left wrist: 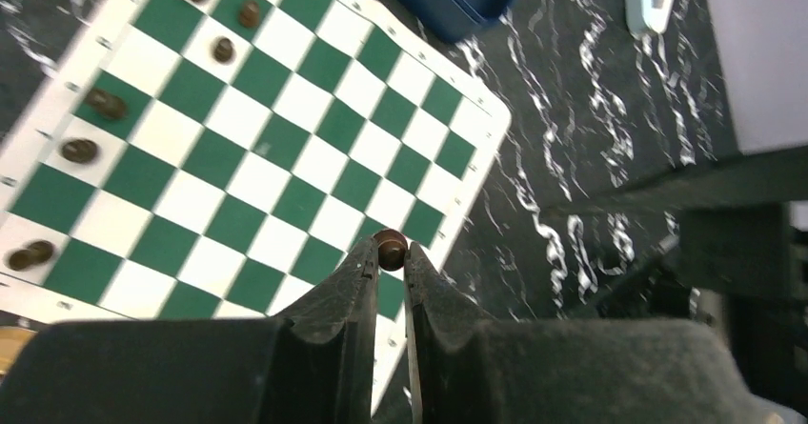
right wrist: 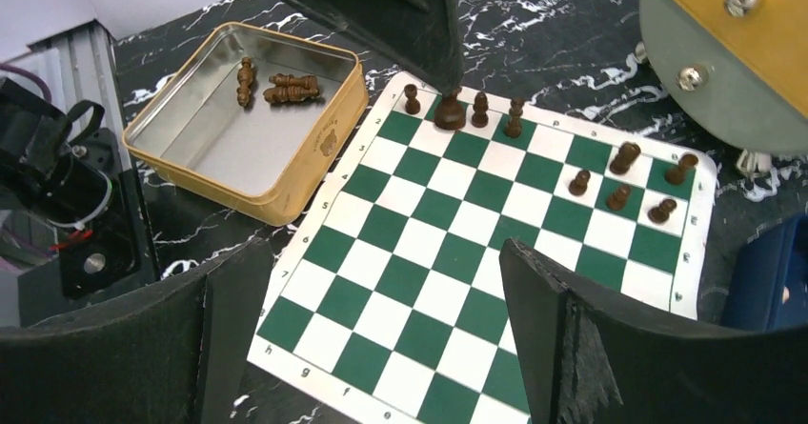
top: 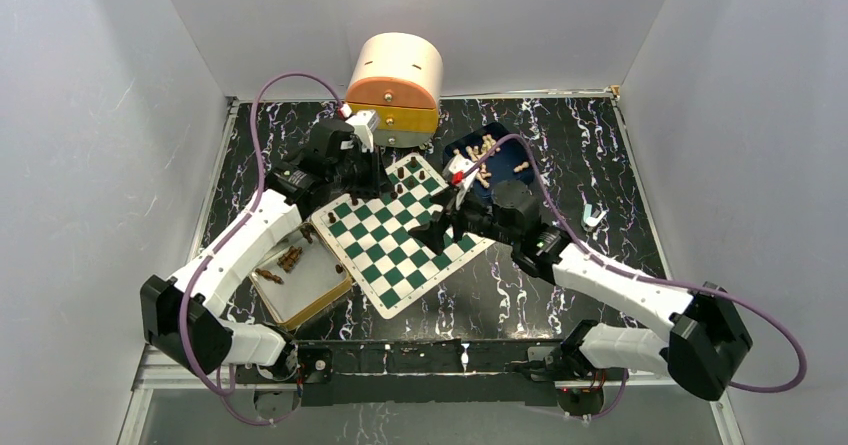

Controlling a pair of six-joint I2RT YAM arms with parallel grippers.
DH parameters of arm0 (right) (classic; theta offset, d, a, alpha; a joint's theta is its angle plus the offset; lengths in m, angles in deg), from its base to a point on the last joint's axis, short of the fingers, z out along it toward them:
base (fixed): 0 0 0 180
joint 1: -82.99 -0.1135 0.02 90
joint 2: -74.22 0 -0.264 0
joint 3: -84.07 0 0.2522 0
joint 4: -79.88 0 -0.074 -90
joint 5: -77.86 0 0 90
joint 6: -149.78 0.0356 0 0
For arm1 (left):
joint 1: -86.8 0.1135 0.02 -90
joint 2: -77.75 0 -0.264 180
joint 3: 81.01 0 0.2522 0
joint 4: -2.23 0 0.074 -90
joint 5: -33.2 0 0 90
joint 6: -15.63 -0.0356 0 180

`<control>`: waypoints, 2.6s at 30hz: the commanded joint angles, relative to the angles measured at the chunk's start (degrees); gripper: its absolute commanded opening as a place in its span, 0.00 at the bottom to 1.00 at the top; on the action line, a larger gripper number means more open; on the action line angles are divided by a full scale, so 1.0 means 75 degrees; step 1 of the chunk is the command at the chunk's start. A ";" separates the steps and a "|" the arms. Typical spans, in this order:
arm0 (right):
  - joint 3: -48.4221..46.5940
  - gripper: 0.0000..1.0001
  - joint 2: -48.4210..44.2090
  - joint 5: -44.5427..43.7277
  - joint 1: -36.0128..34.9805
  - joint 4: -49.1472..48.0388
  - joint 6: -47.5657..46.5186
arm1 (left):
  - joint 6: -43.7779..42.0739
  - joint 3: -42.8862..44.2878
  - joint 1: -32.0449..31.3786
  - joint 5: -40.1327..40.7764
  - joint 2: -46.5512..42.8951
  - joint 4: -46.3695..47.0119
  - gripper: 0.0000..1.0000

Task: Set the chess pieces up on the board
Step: Place the chess piece on the chessboard.

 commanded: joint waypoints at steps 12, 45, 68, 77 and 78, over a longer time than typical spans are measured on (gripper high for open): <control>0.0101 0.99 -0.2385 -0.1877 0.0005 0.1601 0.1159 | -0.0682 -0.1011 -0.0005 0.3101 0.1233 0.3073 0.04; -0.0211 0.99 -0.2975 -0.2598 0.0001 0.2279 0.1127 | -0.0970 -0.2144 -0.0005 0.3547 0.3146 0.5592 0.05; -0.0283 0.99 -0.2986 -0.2656 0.0011 0.2332 0.1052 | -0.1082 -0.2109 -0.0005 0.3568 0.3432 0.5864 0.06; -0.0283 0.99 -0.2954 -0.2669 0.0003 0.2328 0.1026 | -0.1083 -0.2113 -0.0005 0.3616 0.3568 0.5843 0.16; -0.0283 0.99 -0.2952 -0.2666 0.0006 0.2326 0.1008 | -0.1082 -0.2093 -0.0005 0.3622 0.3584 0.5806 0.18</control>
